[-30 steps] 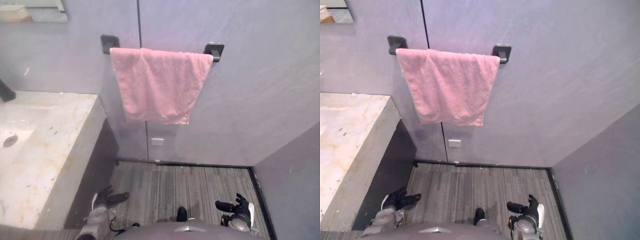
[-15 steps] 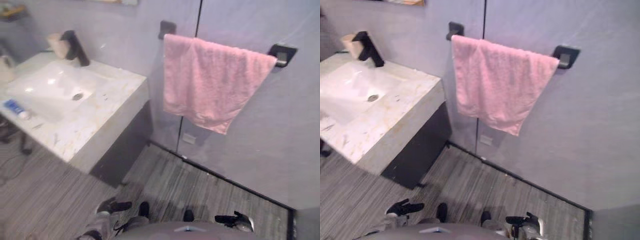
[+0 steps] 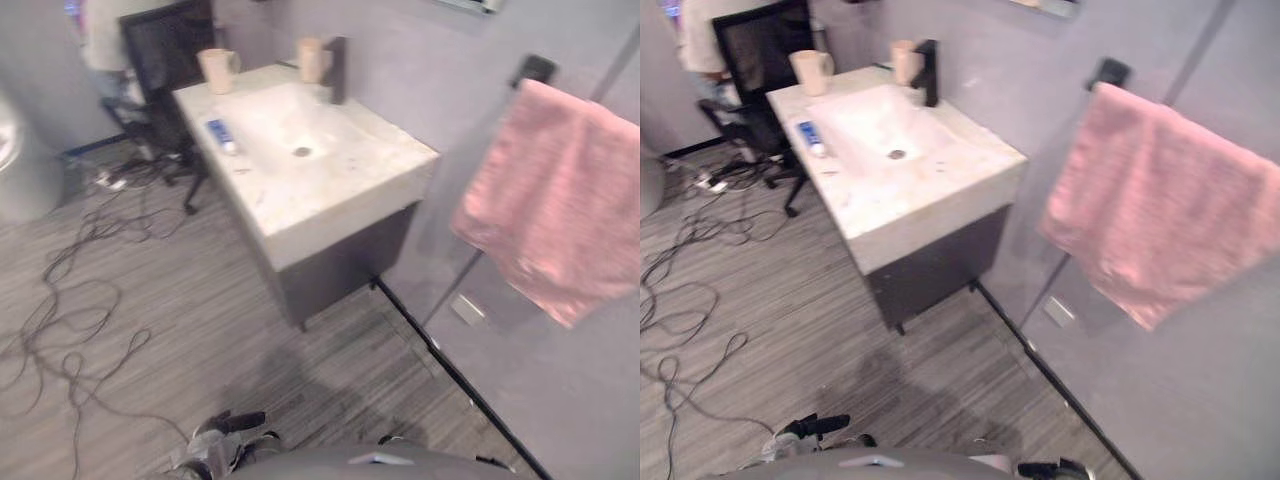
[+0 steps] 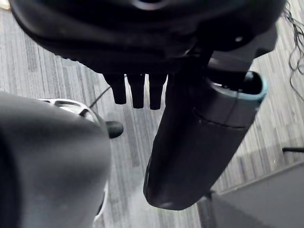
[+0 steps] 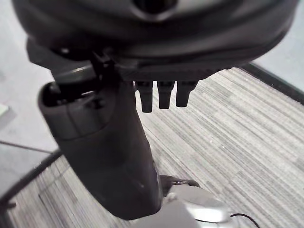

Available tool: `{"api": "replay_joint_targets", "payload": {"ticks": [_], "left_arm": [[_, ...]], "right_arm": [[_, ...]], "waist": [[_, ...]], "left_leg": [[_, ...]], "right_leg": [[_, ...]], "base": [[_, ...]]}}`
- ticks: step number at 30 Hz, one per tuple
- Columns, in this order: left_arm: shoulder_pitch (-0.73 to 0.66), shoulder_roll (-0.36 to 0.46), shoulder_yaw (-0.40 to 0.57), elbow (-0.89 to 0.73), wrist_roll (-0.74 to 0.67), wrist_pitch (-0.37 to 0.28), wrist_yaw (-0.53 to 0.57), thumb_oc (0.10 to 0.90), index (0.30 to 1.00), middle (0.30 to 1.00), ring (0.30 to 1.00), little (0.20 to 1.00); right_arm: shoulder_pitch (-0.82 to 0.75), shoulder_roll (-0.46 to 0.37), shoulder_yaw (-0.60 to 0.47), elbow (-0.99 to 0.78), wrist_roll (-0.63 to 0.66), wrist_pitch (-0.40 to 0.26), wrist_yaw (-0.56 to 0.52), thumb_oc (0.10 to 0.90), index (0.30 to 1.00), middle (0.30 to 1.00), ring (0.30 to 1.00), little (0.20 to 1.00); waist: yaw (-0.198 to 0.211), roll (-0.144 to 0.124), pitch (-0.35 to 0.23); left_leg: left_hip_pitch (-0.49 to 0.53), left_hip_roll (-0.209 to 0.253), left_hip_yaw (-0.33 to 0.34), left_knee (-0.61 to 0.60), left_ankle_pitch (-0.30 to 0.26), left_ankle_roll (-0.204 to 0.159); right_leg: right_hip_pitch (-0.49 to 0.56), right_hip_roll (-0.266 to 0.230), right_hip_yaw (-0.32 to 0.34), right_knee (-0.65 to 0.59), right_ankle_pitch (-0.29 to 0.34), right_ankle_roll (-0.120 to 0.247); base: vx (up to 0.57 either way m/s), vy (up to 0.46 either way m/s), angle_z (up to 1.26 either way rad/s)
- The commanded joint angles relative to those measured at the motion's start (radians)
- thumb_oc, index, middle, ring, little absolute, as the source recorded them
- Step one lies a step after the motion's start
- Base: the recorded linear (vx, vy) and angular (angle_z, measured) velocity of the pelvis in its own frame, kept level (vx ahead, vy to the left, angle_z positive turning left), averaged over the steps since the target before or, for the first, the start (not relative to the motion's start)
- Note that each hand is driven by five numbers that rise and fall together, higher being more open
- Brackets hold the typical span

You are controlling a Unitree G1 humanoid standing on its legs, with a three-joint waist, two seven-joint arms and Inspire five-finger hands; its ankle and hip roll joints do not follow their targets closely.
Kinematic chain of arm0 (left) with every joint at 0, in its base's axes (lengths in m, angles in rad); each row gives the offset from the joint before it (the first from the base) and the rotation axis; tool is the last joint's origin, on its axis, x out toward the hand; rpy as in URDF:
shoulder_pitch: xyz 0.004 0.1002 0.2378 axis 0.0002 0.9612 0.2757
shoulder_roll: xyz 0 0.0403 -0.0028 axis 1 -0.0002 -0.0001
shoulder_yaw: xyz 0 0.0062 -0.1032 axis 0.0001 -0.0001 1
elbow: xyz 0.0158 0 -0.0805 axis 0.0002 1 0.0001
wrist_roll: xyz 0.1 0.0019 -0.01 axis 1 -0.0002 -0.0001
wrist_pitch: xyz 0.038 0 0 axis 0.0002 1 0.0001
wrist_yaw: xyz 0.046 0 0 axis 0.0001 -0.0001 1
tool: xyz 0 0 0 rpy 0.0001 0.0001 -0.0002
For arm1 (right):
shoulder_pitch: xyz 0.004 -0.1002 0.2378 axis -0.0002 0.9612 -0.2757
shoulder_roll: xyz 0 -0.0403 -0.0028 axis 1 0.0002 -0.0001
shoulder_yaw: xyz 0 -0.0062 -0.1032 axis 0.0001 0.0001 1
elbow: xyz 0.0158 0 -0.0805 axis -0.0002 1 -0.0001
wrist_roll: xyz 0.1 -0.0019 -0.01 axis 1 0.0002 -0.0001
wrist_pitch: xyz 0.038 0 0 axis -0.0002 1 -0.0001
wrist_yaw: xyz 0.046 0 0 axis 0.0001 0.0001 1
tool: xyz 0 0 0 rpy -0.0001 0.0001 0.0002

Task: Organize the bathroom.

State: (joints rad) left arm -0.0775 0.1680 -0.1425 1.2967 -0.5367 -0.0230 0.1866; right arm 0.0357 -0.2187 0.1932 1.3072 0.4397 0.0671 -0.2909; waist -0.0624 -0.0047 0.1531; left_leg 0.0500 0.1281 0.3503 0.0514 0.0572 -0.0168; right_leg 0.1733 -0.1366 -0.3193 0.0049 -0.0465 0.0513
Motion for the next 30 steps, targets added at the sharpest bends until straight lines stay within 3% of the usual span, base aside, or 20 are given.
{"api": "replay_joint_targets", "payload": {"ticks": [1, 3, 5, 9, 12, 13, 14, 15, 17, 18, 20, 24, 26, 27, 28, 30], "left_arm": [[-0.003, 0.019, 0.031, 0.023, 0.062, -0.024, 0.030, 0.800, 0.900, 0.900, 0.900, 0.900], [-0.009, 0.013, 0.024, 0.024, 0.058, -0.006, 0.035, 0.800, 0.900, 0.900, 0.900, 0.900], [-0.011, 0.013, 0.024, 0.031, -0.026, 0.014, 0.066, 0.800, 0.900, 0.900, 0.900, 0.900], [-0.013, 0.018, 0.041, 0.036, -0.036, 0.011, 0.078, 0.800, 0.900, 0.900, 0.900, 0.900], [-0.026, 0.023, 0.033, 0.055, -0.027, 0.005, 0.109, 0.800, 0.900, 0.900, 0.900, 0.900], [-0.031, 0.030, 0.030, 0.063, -0.045, -0.009, 0.113, 0.800, 0.900, 0.900, 0.900, 0.900], [-0.034, 0.033, 0.030, 0.063, -0.049, -0.011, 0.118, 0.800, 0.900, 0.900, 0.900, 0.900], [-0.039, 0.038, 0.025, 0.062, -0.052, -0.009, 0.119, 0.800, 0.900, 0.900, 0.900, 0.900], [-0.047, 0.043, 0.016, 0.059, -0.051, -0.002, 0.119, 0.800, 0.900, 0.900, 0.900, 0.900], [-0.058, 0.045, 0.003, 0.054, -0.036, 0.005, 0.125, 0.800, 0.900, 0.900, 0.900, 0.900], [-0.057, 0.042, -0.014, 0.045, -0.021, 0.003, 0.133, 0.800, 0.900, 0.900, 0.900, 0.900], [-0.049, 0.033, -0.013, 0.043, 0.002, -0.017, 0.137, 0.800, 0.900, 0.900, 0.900, 0.900], [-0.042, 0.031, 0.004, 0.037, 0.024, -0.049, 0.134, 0.800, 0.900, 0.900, 0.900, 0.900], [-0.054, 0.032, 0.002, 0.030, 0.052, -0.045, 0.134, 0.800, 0.900, 0.900, 0.900, 0.900], [-0.071, 0.034, -0.007, 0.027, 0.073, -0.036, 0.127, 0.800, 0.900, 0.900, 0.900, 0.900], [-0.079, 0.037, -0.004, 0.030, 0.072, -0.052, 0.124, 0.800, 0.900, 0.900, 0.900, 0.900]], "right_arm": [[-0.067, -0.038, -0.039, 0.044, 0.019, -0.010, -0.020, 0.800, 0.900, 0.900, 0.900, 0.900], [-0.063, -0.035, -0.052, 0.047, 0.035, -0.030, -0.013, 0.800, 0.900, 0.900, 0.900, 0.900], [-0.072, -0.032, -0.084, 0.032, 0.173, -0.052, -0.025, 0.800, 0.900, 0.900, 0.900, 0.900], [-0.078, -0.027, -0.091, 0.027, 0.073, -0.022, -0.005, 0.800, 0.900, 0.900, 0.900, 0.900], [-0.087, -0.020, -0.073, 0.016, 0.081, -0.002, 0.002, 0.800, 0.900, 0.900, 0.900, 0.900], [-0.096, -0.024, -0.067, 0.012, 0.061, 0.009, 0.018, 0.800, 0.900, 0.900, 0.900, 0.900], [-0.098, -0.025, -0.064, 0.010, 0.047, 0.018, 0.027, 0.800, 0.900, 0.900, 0.900, 0.900], [-0.094, -0.022, -0.056, 0.006, 0.040, 0.028, 0.028, 0.800, 0.900, 0.900, 0.900, 0.900], [-0.089, -0.017, -0.046, 0.006, 0.023, 0.047, 0.035, 0.800, 0.900, 0.900, 0.900, 0.900], [-0.080, -0.011, -0.038, 0.007, 0.026, 0.049, 0.034, 0.800, 0.900, 0.900, 0.900, 0.900], [-0.070, -0.007, -0.030, 0.016, 0.027, 0.048, 0.049, 0.800, 0.900, 0.900, 0.900, 0.900], [-0.081, -0.020, -0.030, 0.034, 0.033, 0.070, 0.067, 0.800, 0.900, 0.900, 0.900, 0.900], [-0.081, -0.030, -0.043, 0.047, 0.017, 0.076, 0.076, 0.800, 0.900, 0.900, 0.900, 0.900], [-0.071, -0.037, -0.051, 0.034, 0.034, 0.082, 0.071, 0.800, 0.900, 0.900, 0.900, 0.900], [-0.063, -0.048, -0.058, 0.028, 0.129, 0.079, 0.052, 0.800, 0.900, 0.900, 0.900, 0.900], [-0.065, -0.064, -0.079, 0.034, 0.112, 0.083, 0.066, 0.800, 0.900, 0.900, 0.900, 0.900]], "waist": [[-0.014, -0.007, -0.010], [-0.021, 0.006, -0.017], [-0.015, 0.010, -0.025], [-0.019, 0.009, -0.031], [-0.034, 0.017, -0.026], [-0.044, 0.027, -0.014], [-0.052, 0.030, -0.009], [-0.070, 0.035, -0.003], [-0.094, 0.034, 0.000], [-0.108, 0.028, -0.006], [-0.112, 0.022, -0.013], [-0.108, 0.017, -0.015], [-0.116, 0.000, -0.009], [-0.119, -0.018, -0.002], [-0.127, -0.027, 0.009], [-0.135, -0.034, 0.021]], "left_leg": [[0.021, 0.077, 0.045, 0.039, -0.017, -0.068], [0.053, 0.049, 0.057, -0.025, -0.029, -0.056], [0.058, 0.009, 0.010, -0.060, -0.030, -0.033], [0.076, -0.030, -0.035, -0.091, -0.046, -0.006], [0.085, -0.053, -0.052, -0.107, -0.059, 0.023], [0.093, -0.064, -0.035, -0.112, -0.069, 0.036], [0.098, -0.067, -0.030, -0.117, -0.069, 0.039], [0.101, -0.069, -0.036, -0.123, -0.065, 0.041], [0.103, -0.076, -0.050, -0.128, -0.063, 0.039], [0.097, -0.089, -0.067, -0.137, -0.054, 0.035], [0.071, -0.107, -0.097, -0.139, -0.044, 0.035], [0.066, -0.132, -0.079, -0.139, -0.050, 0.043], [0.040, -0.145, -0.020, -0.014, -0.098, 0.042], [-0.013, -0.121, 0.009, 0.098, -0.103, 0.023], [-0.066, -0.067, 0.018, 0.190, -0.091, -0.011], [-0.091, -0.024, 0.013, 0.204, -0.080, -0.007]], "right_leg": [[-0.017, 0.030, -0.039, -0.040, 0.023, 0.003], [-0.027, 0.017, -0.045, -0.014, 0.014, 0.018], [-0.052, -0.005, -0.029, 0.012, 0.031, 0.042], [-0.080, -0.033, 0.021, 0.064, 0.028, 0.074], [-0.171, -0.091, 0.075, 0.220, 0.055, 0.089], [-0.235, -0.098, 0.092, 0.328, 0.070, 0.092], [-0.251, -0.076, 0.110, 0.351, 0.065, 0.093], [-0.270, -0.018, 0.139, 0.364, 0.046, 0.090], [-0.275, 0.057, 0.166, 0.329, 0.021, 0.077], [-0.255, 0.115, 0.175, 0.248, 0.008, 0.055], [-0.230, 0.146, 0.195, 0.177, 0.016, 0.039], [-0.201, 0.158, 0.204, 0.099, 0.036, 0.024], [-0.188, 0.152, 0.221, 0.083, 0.046, 0.014], [-0.178, 0.136, 0.217, 0.085, 0.055, 0.005], [-0.158, 0.127, 0.214, 0.090, 0.045, -0.001], [-0.155, 0.114, 0.212, 0.088, 0.053, -0.011]], "base": [[0.05, 0.422, 0.87], [0.08, 0.343, 0.58], [0.08, 0.348, 0.49], [0.11, 0.295, 0.18], [0.06, 0.300, 0.11], [0.04, 0.321, -0.08], [0.07, 0.291, -0.11], [0.10, 0.145, -0.10], [0.11, 0.105, 0.20], [0.09, 0.074, 0.58], [0.08, 0.076, 0.88], [0.06, 0.069, 0.77], [0.07, 0.086, 0.22], [0.13, 0.129, 0.38], [0.15, 0.158, 0.57], [0.09, 0.181, 0.80]]}}
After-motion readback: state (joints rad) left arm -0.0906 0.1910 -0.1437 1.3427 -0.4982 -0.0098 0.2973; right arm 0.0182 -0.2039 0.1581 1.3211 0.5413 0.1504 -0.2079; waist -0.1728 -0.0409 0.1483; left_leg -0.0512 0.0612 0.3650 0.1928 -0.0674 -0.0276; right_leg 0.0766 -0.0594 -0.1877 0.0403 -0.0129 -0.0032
